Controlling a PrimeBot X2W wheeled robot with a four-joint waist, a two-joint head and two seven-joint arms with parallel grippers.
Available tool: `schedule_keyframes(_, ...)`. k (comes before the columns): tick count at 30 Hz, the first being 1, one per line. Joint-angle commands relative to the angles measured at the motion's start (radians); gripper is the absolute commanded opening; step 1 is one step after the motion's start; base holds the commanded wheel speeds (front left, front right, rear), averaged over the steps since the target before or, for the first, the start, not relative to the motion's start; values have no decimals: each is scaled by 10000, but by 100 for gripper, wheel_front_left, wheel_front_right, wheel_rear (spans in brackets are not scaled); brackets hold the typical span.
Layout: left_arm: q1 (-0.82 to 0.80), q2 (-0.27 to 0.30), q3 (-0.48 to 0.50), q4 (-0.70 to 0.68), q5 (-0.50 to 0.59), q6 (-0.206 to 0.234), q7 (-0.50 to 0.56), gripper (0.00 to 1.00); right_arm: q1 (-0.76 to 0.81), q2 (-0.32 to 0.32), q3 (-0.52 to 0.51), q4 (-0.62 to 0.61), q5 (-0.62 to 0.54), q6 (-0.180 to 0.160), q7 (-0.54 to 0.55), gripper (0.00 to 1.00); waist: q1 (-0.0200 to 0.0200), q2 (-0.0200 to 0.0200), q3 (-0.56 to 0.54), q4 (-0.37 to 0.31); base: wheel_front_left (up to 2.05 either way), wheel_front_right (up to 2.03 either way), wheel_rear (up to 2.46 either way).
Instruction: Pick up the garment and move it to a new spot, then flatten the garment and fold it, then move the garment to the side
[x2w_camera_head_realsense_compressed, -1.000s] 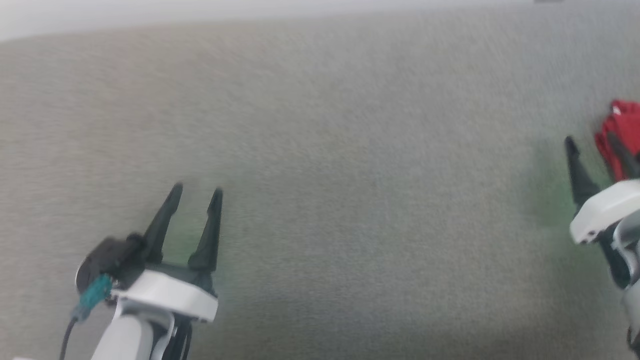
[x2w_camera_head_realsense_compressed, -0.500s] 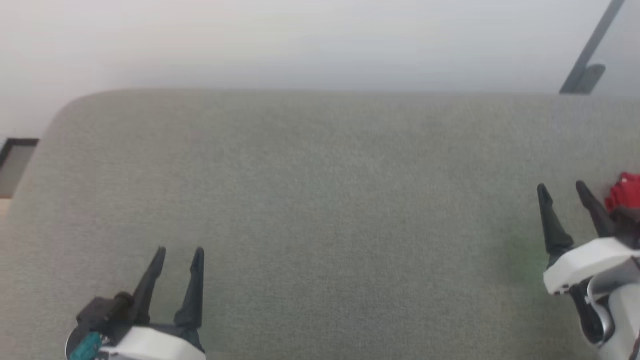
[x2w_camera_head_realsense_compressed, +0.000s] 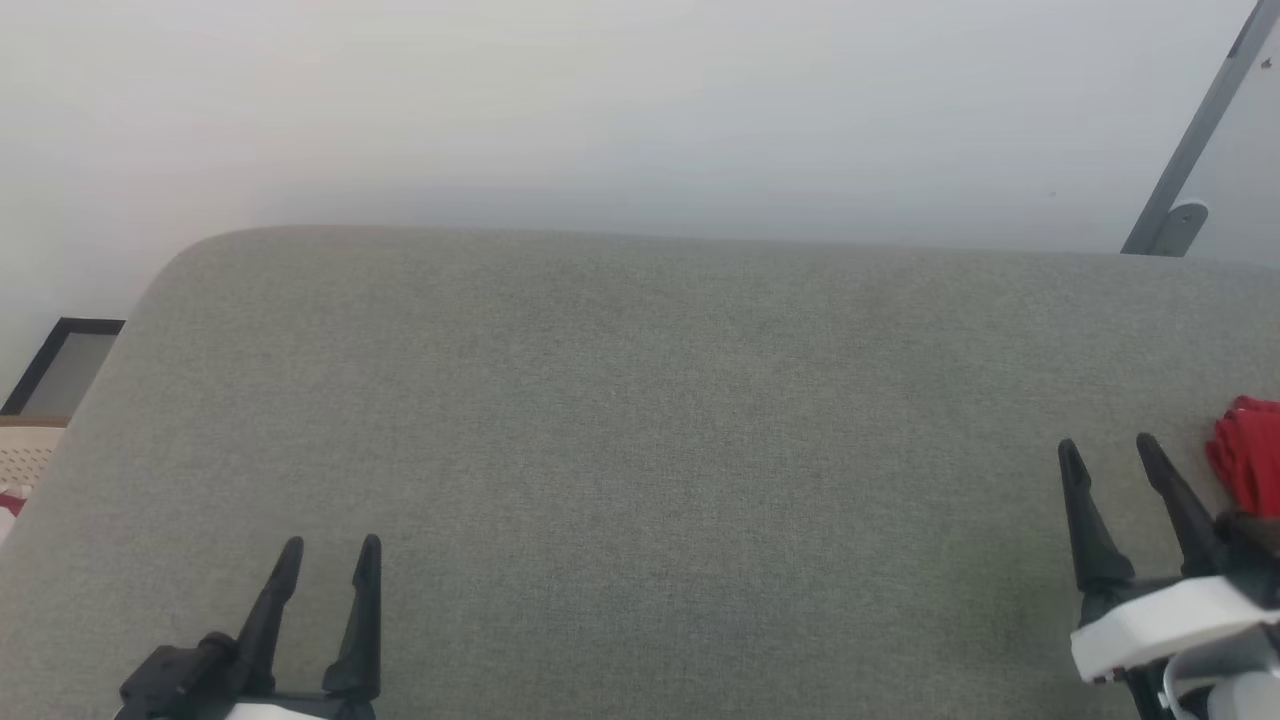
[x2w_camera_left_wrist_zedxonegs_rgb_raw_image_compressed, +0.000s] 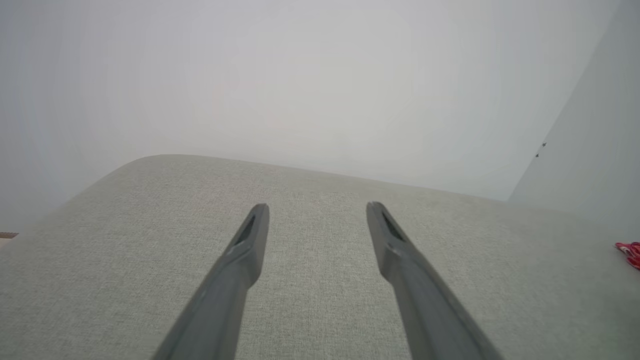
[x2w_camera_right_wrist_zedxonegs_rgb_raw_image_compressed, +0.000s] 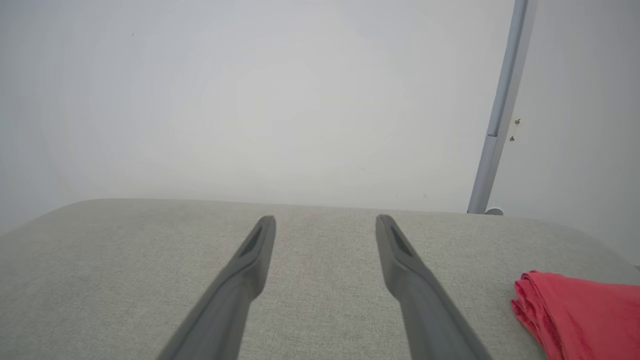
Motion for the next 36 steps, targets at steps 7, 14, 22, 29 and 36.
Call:
schedule_keyframes(7, 369, 21, 164, -435, 88, -17, -48, 100, 866, 416, -360, -984, -205, -13, 117, 100, 0, -1, 23, -52, 0, 0, 0)
schedule_keyframes(14, 421, 38, 214, -438, 221, -17, -48, 100, 1038, 585, -453, -1289, -290, -13, 321, 100, 0, -1, 104, -128, 0, 0, 0)
schedule_keyframes(22, 372, -43, 285, -368, 315, -17, -48, 100, 1060, 603, -487, -1421, -262, -13, 435, 100, 0, -1, 217, -140, 0, 0, 0)
schedule_keyframes(29, 464, -265, 168, 121, 121, 3, 36, 0, 1191, 783, -368, -937, -131, 0, 454, 0, 0, -1, 228, -145, 0, 0, 0)
schedule_keyframes(36, 203, -309, 193, 253, -1161, 6, 352, 0, 1027, 915, -452, -846, 1109, -1, 784, 0, 0, -1, 227, -201, 0, 0, 0)
